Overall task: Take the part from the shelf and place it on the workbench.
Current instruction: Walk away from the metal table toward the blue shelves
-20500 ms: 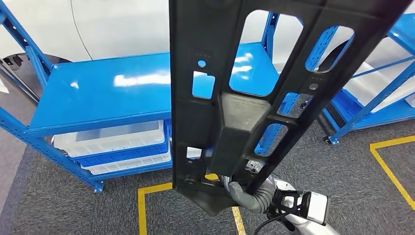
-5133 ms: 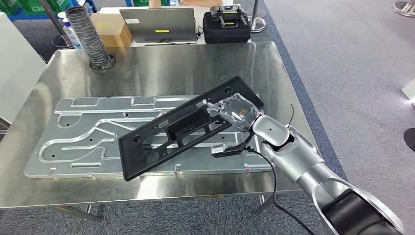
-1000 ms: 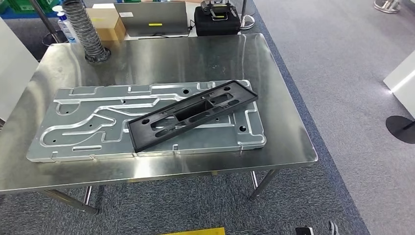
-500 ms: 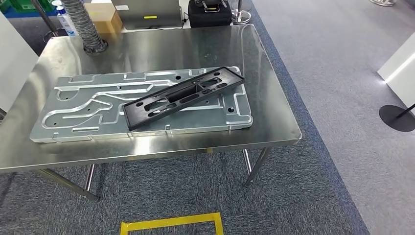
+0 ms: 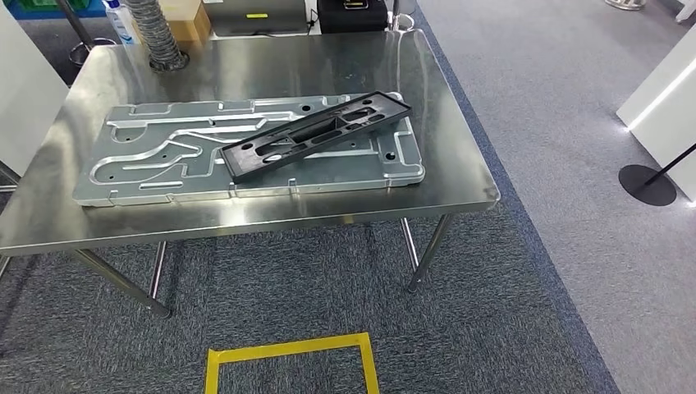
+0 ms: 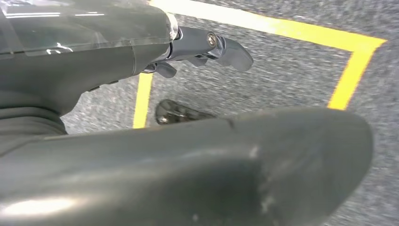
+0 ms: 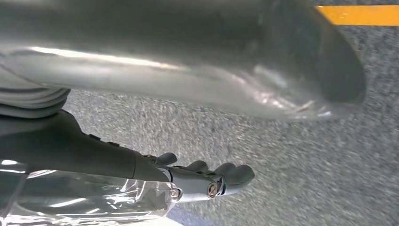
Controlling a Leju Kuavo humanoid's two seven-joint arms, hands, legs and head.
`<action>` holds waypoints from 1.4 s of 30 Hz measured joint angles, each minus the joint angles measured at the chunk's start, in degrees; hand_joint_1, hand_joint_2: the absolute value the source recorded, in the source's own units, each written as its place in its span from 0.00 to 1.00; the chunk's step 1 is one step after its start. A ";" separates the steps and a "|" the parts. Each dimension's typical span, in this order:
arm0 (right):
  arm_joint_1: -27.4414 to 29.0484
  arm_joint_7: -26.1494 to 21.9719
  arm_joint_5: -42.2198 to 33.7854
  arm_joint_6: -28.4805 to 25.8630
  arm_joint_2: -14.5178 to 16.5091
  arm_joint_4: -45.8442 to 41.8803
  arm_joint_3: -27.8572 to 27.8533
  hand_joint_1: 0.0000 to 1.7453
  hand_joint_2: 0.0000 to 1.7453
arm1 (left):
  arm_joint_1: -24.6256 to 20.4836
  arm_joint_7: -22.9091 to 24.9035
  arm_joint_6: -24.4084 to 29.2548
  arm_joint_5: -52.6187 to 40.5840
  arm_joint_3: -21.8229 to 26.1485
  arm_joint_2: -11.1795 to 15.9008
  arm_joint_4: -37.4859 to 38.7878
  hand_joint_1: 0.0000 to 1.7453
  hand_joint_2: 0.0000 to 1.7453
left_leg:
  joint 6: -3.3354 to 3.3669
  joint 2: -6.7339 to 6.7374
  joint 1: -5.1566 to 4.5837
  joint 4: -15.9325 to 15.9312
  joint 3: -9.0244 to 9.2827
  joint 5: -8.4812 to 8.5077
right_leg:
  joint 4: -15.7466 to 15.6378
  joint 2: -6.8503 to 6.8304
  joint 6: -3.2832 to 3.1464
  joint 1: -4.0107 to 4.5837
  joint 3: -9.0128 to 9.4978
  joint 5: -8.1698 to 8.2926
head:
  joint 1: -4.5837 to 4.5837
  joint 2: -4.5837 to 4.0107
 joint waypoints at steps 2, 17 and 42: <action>-0.04 1.34 -0.77 0.95 0.00 0.09 -0.06 0.00 0.00 | -0.05 0.55 0.35 -1.30 -0.39 -0.51 0.00 0.00 0.00 | -0.54 0.07 0.02 0.37 -0.76 0.73 | -6.80 -0.02 -0.59 0.43 4.37 -0.69 | 0.00 0.00; -0.24 6.20 -4.53 10.59 -0.26 1.45 -3.50 0.00 0.00 | -0.88 3.29 -0.04 -2.56 -2.75 -1.38 0.07 0.00 0.00 | -3.13 -0.64 1.49 2.29 5.90 -6.02 | -5.43 -0.34 -0.43 -0.20 -4.67 5.32 | -0.01 0.00; -1.73 5.68 -4.04 12.56 -1.40 2.56 -3.51 0.00 0.00 | -0.71 3.40 -0.40 -3.11 -2.01 -0.82 0.07 0.00 0.00 | -2.72 -0.40 0.52 17.80 -8.28 -7.76 | -8.47 -1.07 -2.34 0.41 2.60 1.48 | 0.01 0.00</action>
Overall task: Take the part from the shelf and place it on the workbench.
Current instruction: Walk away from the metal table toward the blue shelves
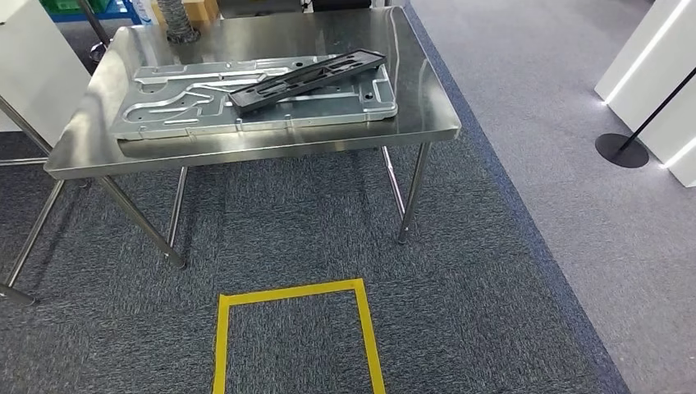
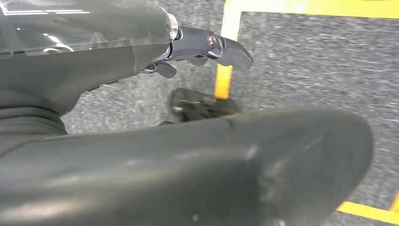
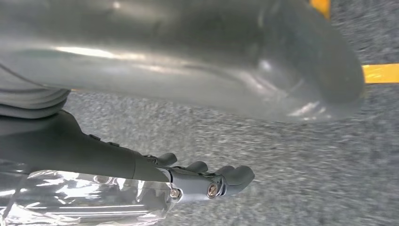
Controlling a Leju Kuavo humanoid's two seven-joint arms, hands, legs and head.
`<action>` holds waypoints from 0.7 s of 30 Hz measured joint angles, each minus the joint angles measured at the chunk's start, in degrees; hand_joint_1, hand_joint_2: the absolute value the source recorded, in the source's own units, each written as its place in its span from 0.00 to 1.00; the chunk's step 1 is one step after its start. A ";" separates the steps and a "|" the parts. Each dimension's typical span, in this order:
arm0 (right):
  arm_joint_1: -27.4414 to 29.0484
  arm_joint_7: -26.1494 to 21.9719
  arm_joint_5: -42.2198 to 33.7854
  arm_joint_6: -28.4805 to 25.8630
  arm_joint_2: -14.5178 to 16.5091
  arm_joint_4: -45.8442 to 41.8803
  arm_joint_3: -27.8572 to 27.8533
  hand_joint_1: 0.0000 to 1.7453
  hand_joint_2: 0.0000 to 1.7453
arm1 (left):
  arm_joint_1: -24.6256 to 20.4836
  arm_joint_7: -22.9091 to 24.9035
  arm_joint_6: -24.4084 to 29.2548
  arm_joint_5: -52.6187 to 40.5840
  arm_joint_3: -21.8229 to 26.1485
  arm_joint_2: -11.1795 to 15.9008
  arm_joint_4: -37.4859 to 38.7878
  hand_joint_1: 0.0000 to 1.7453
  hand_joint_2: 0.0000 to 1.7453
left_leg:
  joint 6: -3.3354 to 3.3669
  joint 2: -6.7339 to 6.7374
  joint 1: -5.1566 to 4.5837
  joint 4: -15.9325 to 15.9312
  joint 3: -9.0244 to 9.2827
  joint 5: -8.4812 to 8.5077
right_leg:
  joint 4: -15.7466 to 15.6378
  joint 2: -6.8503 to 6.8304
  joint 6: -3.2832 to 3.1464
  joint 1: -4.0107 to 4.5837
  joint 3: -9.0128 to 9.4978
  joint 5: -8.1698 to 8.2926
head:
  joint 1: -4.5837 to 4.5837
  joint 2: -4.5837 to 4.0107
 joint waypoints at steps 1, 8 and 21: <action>0.00 0.00 0.00 0.02 -0.26 0.09 0.00 0.00 0.00 | 0.00 0.00 0.00 -0.01 0.00 0.00 0.00 0.00 0.00 | -0.02 0.00 0.01 0.94 0.80 1.15 | 0.34 -0.01 0.08 0.01 -1.34 0.73 | -0.01 0.00; -0.29 -0.03 0.06 0.66 -0.98 0.44 0.01 0.00 0.00 | -0.48 0.04 -0.07 -0.11 -0.01 0.17 0.00 0.00 0.00 | 1.74 -0.08 -0.60 -18.41 15.97 1.30 | 2.95 0.00 1.76 -0.06 -6.58 4.29 | 0.01 0.00; -1.02 -1.02 1.19 1.28 -0.67 0.64 0.07 0.00 0.00 | -0.88 1.04 -0.48 -0.58 0.01 0.43 0.02 0.00 0.00 | 2.25 0.36 -0.70 -17.47 4.42 10.73 | 3.55 0.59 2.77 -0.70 3.18 -3.93 | -0.01 0.00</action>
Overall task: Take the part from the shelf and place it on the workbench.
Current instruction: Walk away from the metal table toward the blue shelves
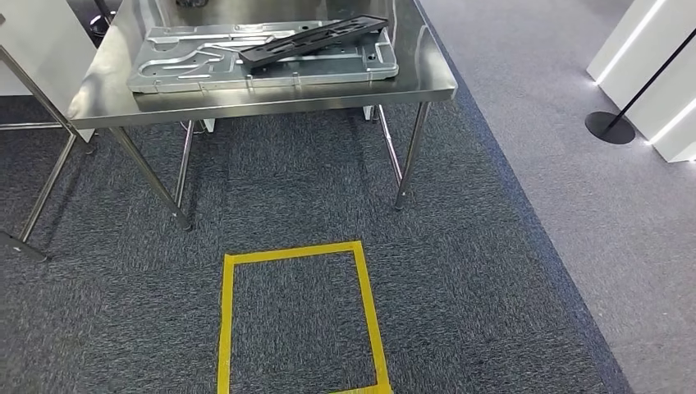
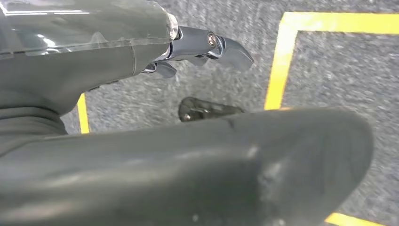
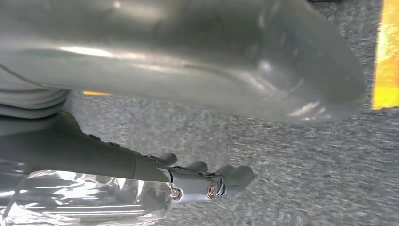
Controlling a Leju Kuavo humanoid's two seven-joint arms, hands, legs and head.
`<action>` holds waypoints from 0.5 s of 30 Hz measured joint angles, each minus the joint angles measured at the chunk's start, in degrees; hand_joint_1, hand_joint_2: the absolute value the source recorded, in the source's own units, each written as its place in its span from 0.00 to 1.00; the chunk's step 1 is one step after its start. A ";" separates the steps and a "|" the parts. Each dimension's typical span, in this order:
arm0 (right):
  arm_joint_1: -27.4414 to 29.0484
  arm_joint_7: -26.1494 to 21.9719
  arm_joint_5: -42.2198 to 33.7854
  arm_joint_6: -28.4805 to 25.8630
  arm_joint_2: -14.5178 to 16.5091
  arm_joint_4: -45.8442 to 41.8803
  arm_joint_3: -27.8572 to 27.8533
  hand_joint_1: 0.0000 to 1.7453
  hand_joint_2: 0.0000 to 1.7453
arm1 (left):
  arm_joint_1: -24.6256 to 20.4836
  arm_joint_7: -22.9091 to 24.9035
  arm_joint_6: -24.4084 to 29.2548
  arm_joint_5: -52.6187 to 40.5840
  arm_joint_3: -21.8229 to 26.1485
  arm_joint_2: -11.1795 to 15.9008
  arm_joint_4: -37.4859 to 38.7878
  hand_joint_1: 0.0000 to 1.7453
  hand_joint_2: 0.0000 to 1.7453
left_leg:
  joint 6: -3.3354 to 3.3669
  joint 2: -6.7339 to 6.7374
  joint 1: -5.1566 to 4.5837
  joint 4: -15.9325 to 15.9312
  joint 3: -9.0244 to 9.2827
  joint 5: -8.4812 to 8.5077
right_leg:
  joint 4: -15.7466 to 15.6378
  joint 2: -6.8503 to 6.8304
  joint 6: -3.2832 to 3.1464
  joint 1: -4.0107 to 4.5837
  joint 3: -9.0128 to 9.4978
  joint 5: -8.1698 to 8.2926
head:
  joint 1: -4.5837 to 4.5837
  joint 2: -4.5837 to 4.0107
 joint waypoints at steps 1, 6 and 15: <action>-0.14 -0.29 0.04 0.01 0.00 -0.01 0.01 0.00 0.00 | -0.03 0.02 -0.02 -0.01 0.01 0.01 0.00 0.00 0.00 | -0.34 0.02 -0.01 0.15 -0.28 0.43 | -2.85 0.02 -0.40 0.18 1.84 -0.88 | 0.00 0.00; -0.36 -1.45 0.22 0.53 -0.24 0.04 0.03 0.00 0.00 | 0.03 0.08 0.64 0.16 0.16 0.05 0.00 0.00 0.00 | -1.93 -0.21 0.47 4.23 -2.22 -3.35 | -4.20 -0.40 -2.61 0.27 0.83 0.61 | 0.00 0.00; -0.34 -1.98 -1.86 4.42 -2.03 0.64 -0.20 0.00 0.00 | 0.22 0.38 1.18 0.11 0.54 0.29 0.00 0.00 0.00 | -1.58 -0.35 0.55 1.80 7.03 -6.23 | -2.47 -0.45 -2.09 0.67 -3.86 3.37 | 0.00 0.00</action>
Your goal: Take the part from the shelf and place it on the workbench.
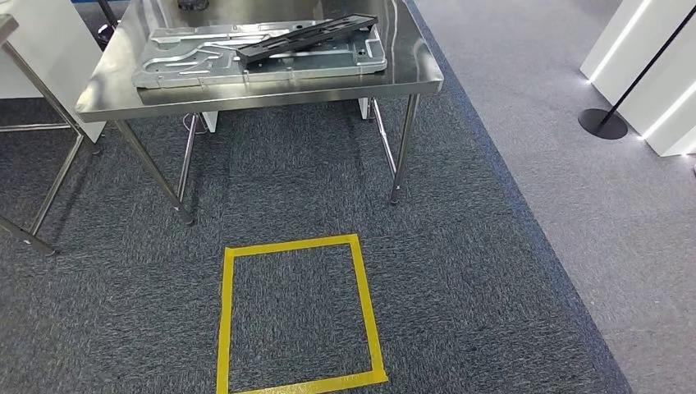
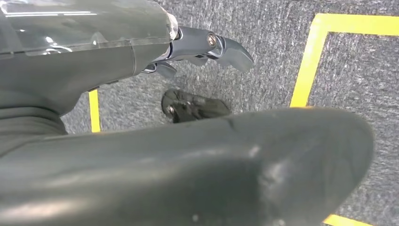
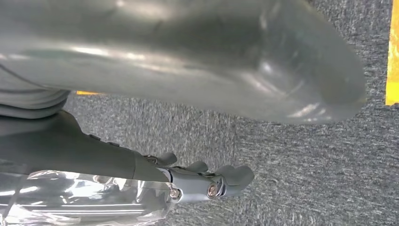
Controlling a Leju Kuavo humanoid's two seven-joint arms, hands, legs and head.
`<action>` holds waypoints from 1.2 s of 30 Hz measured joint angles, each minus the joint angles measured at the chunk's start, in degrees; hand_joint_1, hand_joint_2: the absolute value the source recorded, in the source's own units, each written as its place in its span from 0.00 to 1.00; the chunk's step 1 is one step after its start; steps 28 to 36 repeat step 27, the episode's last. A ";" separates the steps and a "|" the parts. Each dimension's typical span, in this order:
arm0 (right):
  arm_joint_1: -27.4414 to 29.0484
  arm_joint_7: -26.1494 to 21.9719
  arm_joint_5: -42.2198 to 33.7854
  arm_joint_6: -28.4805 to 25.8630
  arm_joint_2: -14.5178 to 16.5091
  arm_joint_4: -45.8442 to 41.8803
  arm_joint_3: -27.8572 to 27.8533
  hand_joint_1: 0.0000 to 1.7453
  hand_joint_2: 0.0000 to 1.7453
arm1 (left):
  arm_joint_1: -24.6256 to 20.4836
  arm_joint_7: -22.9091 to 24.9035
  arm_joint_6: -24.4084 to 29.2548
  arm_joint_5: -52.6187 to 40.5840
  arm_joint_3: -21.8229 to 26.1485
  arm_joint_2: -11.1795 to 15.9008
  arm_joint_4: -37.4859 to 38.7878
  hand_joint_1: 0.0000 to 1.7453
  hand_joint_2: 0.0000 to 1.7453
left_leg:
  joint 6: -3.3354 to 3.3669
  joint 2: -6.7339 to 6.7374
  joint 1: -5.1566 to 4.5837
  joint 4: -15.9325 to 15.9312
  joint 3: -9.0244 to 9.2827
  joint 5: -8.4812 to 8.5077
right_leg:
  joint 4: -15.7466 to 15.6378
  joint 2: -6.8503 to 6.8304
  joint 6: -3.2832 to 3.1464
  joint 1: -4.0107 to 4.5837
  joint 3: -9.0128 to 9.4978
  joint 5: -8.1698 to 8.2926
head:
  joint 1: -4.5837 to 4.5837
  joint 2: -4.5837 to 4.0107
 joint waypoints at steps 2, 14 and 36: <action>-0.10 0.80 -0.42 -0.05 0.00 0.10 -0.24 0.00 0.25 | 0.00 0.18 0.06 -0.09 0.02 0.09 0.00 0.00 0.00 | 0.50 0.01 -0.28 -2.02 0.96 -0.22 | 0.39 -0.04 0.53 0.05 -0.34 0.16 | 0.00 0.00; -0.12 4.82 -1.19 -0.38 0.31 0.43 -1.96 0.00 1.00 | -0.06 1.38 0.63 -0.75 0.07 0.28 0.00 0.00 0.25 | 1.90 0.11 0.03 -1.91 -1.16 1.23 | 10.74 0.41 3.58 -1.67 -4.64 -4.23 | 0.01 0.00; -0.25 4.40 -1.66 -0.10 0.02 0.76 -3.32 0.00 1.00 | -0.25 0.24 1.32 -0.63 0.50 0.86 -0.02 0.00 1.00 | 0.02 -0.23 0.06 -0.31 -2.33 1.04 | 2.38 0.92 2.30 -1.58 -1.04 -1.18 | -0.04 0.00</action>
